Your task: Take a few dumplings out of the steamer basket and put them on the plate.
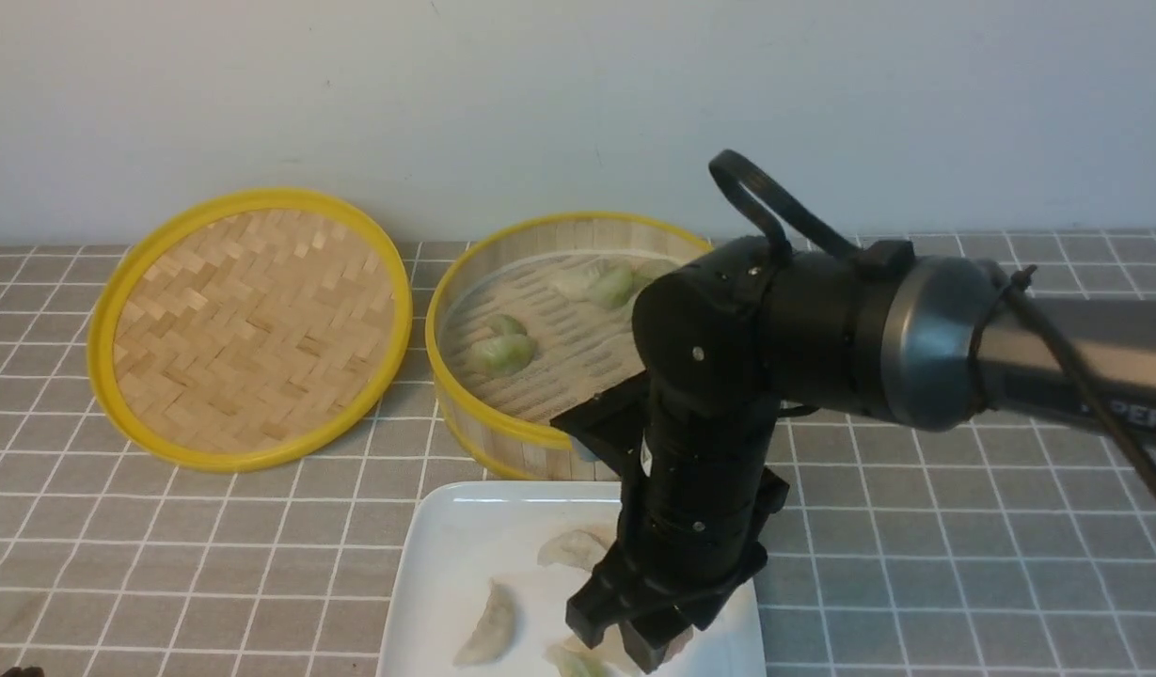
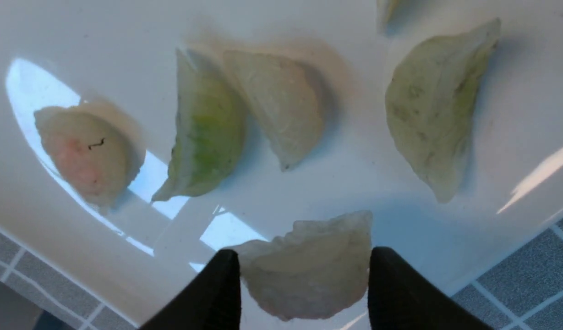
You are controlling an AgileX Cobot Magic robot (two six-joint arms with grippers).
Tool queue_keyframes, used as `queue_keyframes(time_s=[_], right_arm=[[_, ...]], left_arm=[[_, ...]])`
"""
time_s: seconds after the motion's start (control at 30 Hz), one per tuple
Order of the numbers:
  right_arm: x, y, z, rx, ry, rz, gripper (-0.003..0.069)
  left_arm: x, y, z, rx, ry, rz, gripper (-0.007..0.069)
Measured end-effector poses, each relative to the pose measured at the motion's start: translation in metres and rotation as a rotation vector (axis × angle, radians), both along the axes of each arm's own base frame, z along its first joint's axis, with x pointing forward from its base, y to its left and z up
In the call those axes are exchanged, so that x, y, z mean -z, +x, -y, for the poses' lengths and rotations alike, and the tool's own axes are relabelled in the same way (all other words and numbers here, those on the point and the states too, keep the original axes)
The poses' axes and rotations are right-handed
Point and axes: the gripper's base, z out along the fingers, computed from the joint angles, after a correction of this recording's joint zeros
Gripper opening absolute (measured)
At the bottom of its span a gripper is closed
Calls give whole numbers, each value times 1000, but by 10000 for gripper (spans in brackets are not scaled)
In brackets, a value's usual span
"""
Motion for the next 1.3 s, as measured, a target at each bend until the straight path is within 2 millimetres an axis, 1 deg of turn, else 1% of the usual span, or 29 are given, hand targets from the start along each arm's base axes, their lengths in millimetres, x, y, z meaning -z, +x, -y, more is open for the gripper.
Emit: queue_keyframes(time_s=[0.03,0.13,0.23,0.33,0.37,0.5,0.57,0.6,0.63,0.67,0.7,0.77,0.83,0.9,0.93,0.97,1.0,1.03,1.13,1.2,1.23,1.3], right_arm=[[0,0,0,-1,-1,3,395],[-2,3,0,-6,-8,31,499],[-10,8,-2,-7,2,64,562],[-22,13,-7,2,30,97,569],[-30,14,-7,9,46,116,561],[-69,7,-1,53,121,187,472],[-98,-2,9,76,167,241,390],[-115,-8,15,88,197,276,351],[-123,-11,19,95,209,291,321],[-153,-24,33,123,266,353,245],[-165,-30,39,134,288,378,200],[-198,-53,63,165,357,458,91],[-222,-78,89,194,413,522,27],[-242,-110,124,225,478,612,-1],[-244,-120,137,236,501,661,-6],[-249,-136,155,249,548,739,-10],[-248,-142,164,256,572,787,-12],[-251,-157,182,268,631,875,-12],[-244,-186,212,275,784,1055,-12],[-229,-206,231,265,881,1175,-13],[-221,-211,236,262,902,1199,-13],[-199,-217,242,256,926,1235,-13]], left_arm=[[0,0,0,0,0,0,-5],[0,0,0,0,0,0,-5],[0,0,0,0,0,0,-5],[0,0,0,0,0,0,-5],[0,0,0,0,0,0,-5],[0,0,0,0,0,0,-5],[0,0,0,0,0,0,-5],[0,0,0,0,0,0,-5],[0,0,0,0,0,0,-5],[0,0,0,0,0,0,-5],[0,0,0,0,0,0,-5],[0,0,0,0,0,0,-5],[0,0,0,0,1,0,-5],[0,0,0,0,1,0,-5],[0,0,0,0,1,0,-5],[0,0,0,0,1,0,-5],[0,0,0,0,1,0,-5],[0,0,0,0,1,0,-5],[0,0,0,0,1,0,-5],[0,0,0,0,1,0,-5],[0,0,0,0,1,0,-5],[0,0,0,0,1,0,-5]])
